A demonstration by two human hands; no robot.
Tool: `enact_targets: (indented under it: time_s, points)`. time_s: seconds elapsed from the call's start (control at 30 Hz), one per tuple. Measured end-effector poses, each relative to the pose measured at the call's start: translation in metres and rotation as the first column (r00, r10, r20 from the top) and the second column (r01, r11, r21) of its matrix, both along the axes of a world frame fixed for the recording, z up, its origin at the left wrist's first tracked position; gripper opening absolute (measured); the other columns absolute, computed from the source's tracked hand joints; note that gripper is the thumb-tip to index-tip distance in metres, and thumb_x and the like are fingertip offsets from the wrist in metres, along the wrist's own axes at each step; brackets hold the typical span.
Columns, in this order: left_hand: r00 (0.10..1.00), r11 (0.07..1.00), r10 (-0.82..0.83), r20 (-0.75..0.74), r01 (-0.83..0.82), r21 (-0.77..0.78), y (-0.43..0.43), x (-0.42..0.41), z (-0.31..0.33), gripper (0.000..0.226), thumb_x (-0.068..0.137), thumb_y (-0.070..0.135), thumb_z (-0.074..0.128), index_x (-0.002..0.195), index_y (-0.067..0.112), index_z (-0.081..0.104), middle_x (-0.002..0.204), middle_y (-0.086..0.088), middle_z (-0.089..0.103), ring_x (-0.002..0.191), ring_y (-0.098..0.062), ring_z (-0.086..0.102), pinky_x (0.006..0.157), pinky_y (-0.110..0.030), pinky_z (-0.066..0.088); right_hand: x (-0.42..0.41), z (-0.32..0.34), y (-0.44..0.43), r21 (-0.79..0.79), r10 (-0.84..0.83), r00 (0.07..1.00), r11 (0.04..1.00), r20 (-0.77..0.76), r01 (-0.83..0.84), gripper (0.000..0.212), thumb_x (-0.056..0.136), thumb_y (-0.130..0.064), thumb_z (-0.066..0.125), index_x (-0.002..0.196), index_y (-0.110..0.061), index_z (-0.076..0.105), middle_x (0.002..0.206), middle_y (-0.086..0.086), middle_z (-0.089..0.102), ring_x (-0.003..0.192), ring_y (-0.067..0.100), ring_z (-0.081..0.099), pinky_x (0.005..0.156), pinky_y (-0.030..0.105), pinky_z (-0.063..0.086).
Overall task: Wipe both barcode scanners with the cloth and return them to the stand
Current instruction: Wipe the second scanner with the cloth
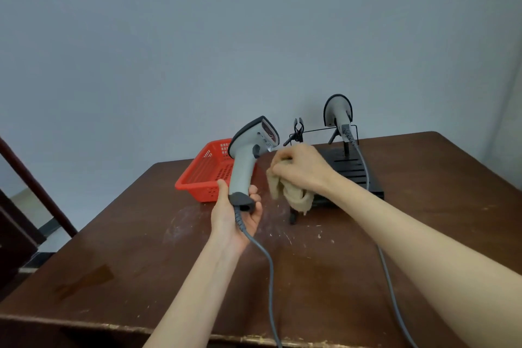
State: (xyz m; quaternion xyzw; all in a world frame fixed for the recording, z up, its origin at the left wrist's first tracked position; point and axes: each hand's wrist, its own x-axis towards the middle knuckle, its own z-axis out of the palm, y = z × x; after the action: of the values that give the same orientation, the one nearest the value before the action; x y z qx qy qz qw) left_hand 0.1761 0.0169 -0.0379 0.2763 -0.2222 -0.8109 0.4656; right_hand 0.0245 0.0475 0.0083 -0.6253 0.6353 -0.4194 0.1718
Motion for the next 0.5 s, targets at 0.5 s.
enact_targets:
  time_s: [0.5]
  points:
    - [0.931, 0.947, -0.174, 0.322, 0.248, -0.204, 0.002, -0.007, 0.001, 0.027, 0.095, 0.02, 0.048, 0.119, 0.009, 0.052, 0.081, -0.01, 0.07, 0.055, -0.019, 0.059, 0.06, -0.032, 0.059, -0.032, -0.004, -0.004, 0.041, 0.086, 0.518, 0.973, 0.851, -0.229, 0.034, 0.097, -0.015, 0.048, 0.066, -0.006, 0.06, 0.061, 0.002, 0.068, 0.066, 0.015, 0.059, 0.07, 0.03, 0.047]
